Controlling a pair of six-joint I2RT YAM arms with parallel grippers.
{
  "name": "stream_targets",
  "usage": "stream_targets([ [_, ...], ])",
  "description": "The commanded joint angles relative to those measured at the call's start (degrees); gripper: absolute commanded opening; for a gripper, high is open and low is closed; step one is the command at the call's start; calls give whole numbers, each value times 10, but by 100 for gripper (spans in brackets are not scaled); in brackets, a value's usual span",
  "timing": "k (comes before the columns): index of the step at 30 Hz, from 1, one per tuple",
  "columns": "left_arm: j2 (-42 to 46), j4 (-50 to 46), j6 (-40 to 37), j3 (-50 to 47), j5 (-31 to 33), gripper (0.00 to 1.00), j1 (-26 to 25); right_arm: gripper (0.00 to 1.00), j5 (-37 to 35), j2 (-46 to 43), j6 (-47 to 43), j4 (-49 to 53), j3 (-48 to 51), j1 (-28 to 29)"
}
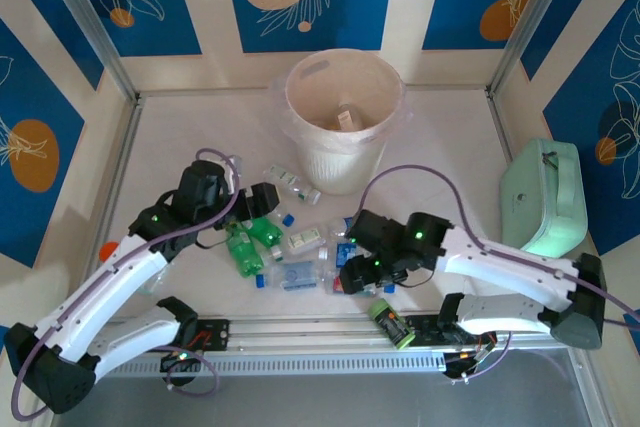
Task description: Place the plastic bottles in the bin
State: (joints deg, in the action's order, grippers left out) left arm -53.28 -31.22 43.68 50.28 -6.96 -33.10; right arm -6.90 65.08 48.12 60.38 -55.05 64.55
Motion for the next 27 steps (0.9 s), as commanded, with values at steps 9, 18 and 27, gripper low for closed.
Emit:
stream_targets([
  [9, -5, -94, 56, -27, 81, 91, 8, 72, 60, 116, -4, -18, -26, 51],
  [18, 0, -129, 94, -63, 98, 93, 36, 71, 101, 186, -22, -40, -38, 20],
  [27, -1, -148, 137, -119, 88, 92, 50, 66, 76, 229, -16, -42, -50, -29],
])
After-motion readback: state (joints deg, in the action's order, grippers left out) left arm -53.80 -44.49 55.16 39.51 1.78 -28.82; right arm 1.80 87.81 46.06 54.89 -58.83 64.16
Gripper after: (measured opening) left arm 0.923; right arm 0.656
